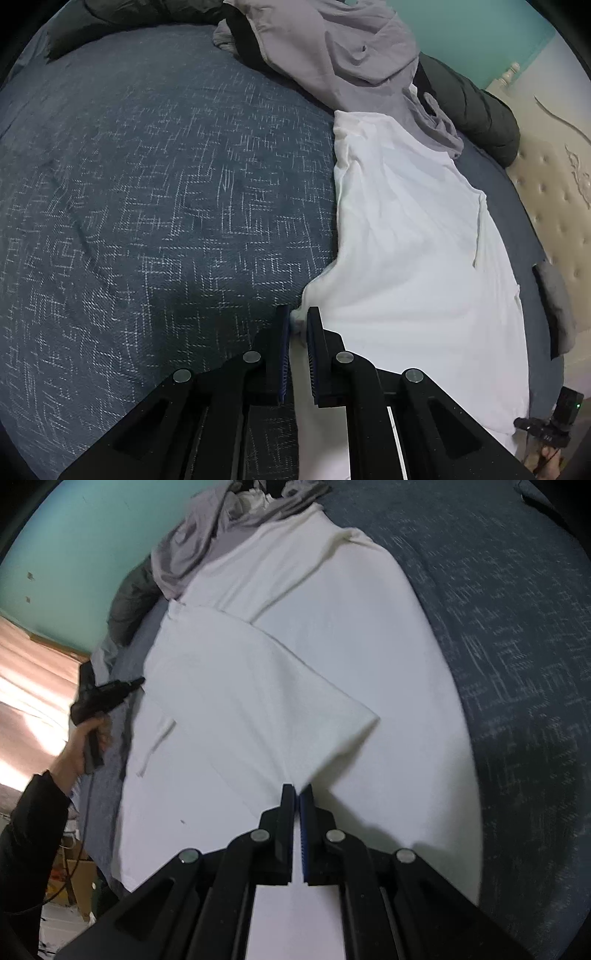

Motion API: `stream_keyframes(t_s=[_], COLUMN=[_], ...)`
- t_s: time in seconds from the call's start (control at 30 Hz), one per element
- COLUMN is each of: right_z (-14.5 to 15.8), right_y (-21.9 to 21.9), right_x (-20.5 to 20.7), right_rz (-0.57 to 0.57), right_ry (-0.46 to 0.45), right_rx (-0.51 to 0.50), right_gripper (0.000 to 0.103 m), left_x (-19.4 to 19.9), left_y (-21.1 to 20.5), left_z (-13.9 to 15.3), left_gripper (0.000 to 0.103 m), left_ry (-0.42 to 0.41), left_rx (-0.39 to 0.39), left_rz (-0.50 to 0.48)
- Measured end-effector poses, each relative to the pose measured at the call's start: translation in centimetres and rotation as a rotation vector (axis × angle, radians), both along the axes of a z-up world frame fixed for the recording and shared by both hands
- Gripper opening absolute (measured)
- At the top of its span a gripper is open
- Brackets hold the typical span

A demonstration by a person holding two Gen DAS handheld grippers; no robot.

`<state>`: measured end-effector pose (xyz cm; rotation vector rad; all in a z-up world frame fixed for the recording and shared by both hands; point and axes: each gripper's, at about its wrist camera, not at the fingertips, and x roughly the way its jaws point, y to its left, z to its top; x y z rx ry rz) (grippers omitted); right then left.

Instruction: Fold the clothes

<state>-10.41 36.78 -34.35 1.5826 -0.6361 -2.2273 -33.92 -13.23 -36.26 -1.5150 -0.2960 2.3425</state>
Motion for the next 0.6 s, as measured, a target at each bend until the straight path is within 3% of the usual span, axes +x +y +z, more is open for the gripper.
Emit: stream_keyframes(t_s=[0.13, 0.2, 0.23, 0.27, 0.33, 0.43, 0.5, 0.57, 0.6], right_z=[1.2, 1.7, 1.6, 1.6, 0.9, -0.3, -0.4, -0.2, 0.0], right_y=[2.1, 3.2, 3.6, 4.0, 4.1, 3.6, 3.3, 3.1, 2.9], right_x=[0.2, -0.3, -0.7, -1.0, -1.8, -3.0, -3.3, -3.2, -3.1], right_rz=[-0.072, -0.115, -0.139, -0.162, -0.173, -0.169, -0.157, -0.145, -0.138], right_ry=[0.017, 0.031, 0.033, 0.035, 0.009, -0.020, -0.009, 0.005, 0.013], right_rx=[-0.024, -0.044, -0.057, -0.071, -0.100, -0.055, -0.012, 0.025, 0.038], right_gripper=[0.006, 0.025, 0.043, 0.045, 0.045, 0.045, 0.034, 0.015, 0.012], left_x=[0.1, 0.4, 0.6, 0.9, 1.5, 2.7, 3.6, 4.4, 4.8], left_y=[0.1, 0.1, 0.0, -0.1, -0.5, -1.4, -2.0, -2.4, -2.7], left_z=[0.4, 0.9, 1.2, 1.5, 2.3, 3.4, 4.1, 4.6, 4.8], left_gripper=[0.014, 0.015, 0.017, 0.017, 0.019, 0.021, 0.022, 0.022, 0.022], left_ry=[0.005, 0.016, 0.021, 0.026, 0.038, 0.061, 0.082, 0.102, 0.109], left_rx=[-0.008, -0.017, -0.021, -0.033, -0.029, -0.010, 0.008, 0.025, 0.037], left_rz=[-0.012, -0.012, -0.011, -0.009, -0.002, 0.013, 0.022, 0.032, 0.034])
